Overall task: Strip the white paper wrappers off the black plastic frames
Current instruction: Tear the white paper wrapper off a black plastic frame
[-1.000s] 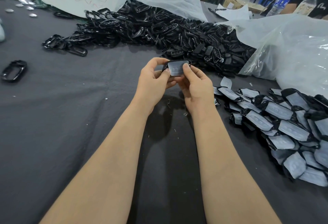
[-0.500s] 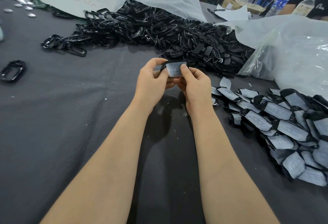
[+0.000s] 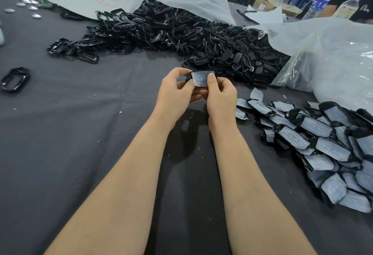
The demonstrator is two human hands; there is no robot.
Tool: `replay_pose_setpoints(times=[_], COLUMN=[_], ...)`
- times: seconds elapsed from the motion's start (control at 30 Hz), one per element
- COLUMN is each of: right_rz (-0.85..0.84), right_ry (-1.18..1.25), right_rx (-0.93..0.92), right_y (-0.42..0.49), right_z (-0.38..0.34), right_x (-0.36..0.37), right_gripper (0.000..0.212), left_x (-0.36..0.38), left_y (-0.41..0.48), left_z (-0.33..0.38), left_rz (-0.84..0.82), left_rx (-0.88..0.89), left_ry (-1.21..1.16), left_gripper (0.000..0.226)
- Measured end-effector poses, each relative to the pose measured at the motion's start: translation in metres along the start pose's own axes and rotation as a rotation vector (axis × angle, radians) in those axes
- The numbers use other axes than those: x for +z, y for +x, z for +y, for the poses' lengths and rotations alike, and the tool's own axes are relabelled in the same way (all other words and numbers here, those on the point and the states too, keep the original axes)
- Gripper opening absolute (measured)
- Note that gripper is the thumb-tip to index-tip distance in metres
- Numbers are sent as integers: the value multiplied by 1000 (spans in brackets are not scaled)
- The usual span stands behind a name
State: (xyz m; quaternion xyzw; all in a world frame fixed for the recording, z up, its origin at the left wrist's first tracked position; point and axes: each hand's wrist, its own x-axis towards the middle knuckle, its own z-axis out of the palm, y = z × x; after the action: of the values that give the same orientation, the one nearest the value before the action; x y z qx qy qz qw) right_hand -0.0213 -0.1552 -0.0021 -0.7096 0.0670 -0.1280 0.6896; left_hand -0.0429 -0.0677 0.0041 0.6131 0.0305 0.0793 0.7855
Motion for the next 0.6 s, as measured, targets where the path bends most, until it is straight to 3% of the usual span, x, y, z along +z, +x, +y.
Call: replay_pose_setpoints(times=[0.23, 0.4, 0.6], right_rz=[5, -66, -41], right_ry=[-23, -56, -216], right_rx=[-31, -8, -93], right_y=[-1, 1, 0], right_z=[-2, -3, -3], right_x=[0, -3, -3], right_gripper=[21, 15, 15], left_x=[0, -5, -5], left_y=[2, 4, 4], left_z=[0, -4, -7], left_rz=[19, 63, 79], left_rx=[22, 59, 98], left_ry=[8, 90, 186], left_gripper=[5, 20, 15])
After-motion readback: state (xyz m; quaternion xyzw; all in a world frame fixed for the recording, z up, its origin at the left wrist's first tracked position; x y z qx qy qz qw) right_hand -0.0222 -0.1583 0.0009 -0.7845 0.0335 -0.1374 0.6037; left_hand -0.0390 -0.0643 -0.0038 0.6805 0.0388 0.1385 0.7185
